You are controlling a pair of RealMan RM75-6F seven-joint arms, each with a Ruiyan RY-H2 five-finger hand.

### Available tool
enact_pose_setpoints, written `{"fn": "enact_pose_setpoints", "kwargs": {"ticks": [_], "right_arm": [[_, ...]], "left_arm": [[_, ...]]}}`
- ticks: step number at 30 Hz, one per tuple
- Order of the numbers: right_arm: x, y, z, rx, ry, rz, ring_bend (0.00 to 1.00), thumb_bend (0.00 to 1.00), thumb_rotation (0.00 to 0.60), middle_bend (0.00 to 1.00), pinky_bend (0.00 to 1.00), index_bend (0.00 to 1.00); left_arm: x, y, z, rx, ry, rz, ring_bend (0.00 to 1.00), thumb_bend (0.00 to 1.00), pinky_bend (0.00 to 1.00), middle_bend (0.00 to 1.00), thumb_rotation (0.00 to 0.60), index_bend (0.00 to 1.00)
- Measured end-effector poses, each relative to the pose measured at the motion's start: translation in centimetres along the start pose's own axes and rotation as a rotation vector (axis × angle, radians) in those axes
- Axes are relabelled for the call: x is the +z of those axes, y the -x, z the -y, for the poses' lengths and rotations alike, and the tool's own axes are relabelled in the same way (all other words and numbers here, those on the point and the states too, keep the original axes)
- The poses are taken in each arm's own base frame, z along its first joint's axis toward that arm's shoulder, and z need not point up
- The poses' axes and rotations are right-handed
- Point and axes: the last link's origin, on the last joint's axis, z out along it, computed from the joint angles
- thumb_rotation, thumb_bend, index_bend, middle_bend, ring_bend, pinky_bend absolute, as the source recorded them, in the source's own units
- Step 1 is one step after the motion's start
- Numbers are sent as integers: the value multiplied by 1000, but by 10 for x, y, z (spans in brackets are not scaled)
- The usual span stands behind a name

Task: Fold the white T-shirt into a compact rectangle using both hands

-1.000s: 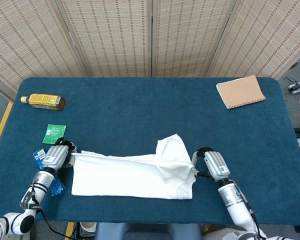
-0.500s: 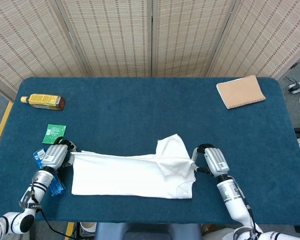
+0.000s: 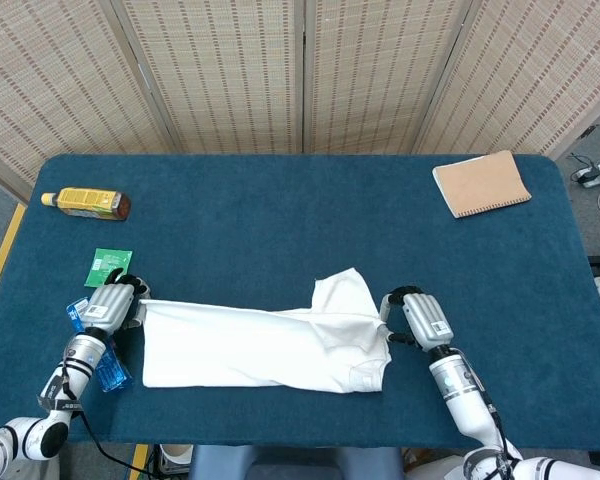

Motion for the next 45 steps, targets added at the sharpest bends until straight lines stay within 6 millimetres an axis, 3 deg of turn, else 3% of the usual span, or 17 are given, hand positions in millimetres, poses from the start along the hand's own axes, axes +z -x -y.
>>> {"fn": "enact_pose_setpoints", "kwargs": {"ticks": [3, 5, 9, 12, 20, 25, 30, 33, 40, 45], "right_arm": [[0, 0, 1, 2, 0, 2, 320, 512, 600, 530, 240, 816], [0, 0, 0, 2, 2, 5, 320, 512, 600, 529, 240, 816], [-1, 0, -2, 0, 11, 5, 320, 512, 600, 528, 234, 816], [0, -1, -3, 5, 15, 5, 320, 512, 600, 526, 233, 817], [5, 0, -1, 4, 16, 8, 320, 511, 600, 509, 221, 816], [12, 1, 0, -14, 17, 16, 320, 507, 600, 484, 203, 799], [20, 5, -2, -46, 30, 36, 292, 468, 600, 389, 160, 607], [25, 5, -3, -64, 40, 44, 244, 427, 600, 311, 127, 425], [33, 1, -7, -117, 68, 45, 135, 227, 600, 173, 58, 66], [37, -4, -7, -190, 70, 34, 39, 50, 600, 80, 5, 0]], "left_arm": [[1, 1, 0, 13, 0, 11, 122, 588, 12, 254, 600, 591], [1, 1, 0, 21, -2, 22, 65, 557, 4, 192, 600, 473], [-2, 2, 0, 43, -14, 48, 0, 400, 0, 20, 600, 110], [-5, -1, -1, 44, -25, 54, 0, 349, 0, 0, 600, 2], [-21, -22, 6, 15, -90, -23, 0, 324, 0, 0, 600, 0], [-41, -35, 16, -10, -136, -84, 0, 324, 0, 0, 600, 0], [-62, -40, 25, -28, -157, -117, 0, 324, 0, 0, 600, 0], [-72, -41, 28, -42, -158, -127, 0, 324, 0, 0, 600, 0], [-90, -42, 34, -68, -169, -144, 0, 324, 0, 0, 600, 0], [-99, -44, 36, -88, -175, -158, 0, 324, 0, 0, 600, 0]]}}
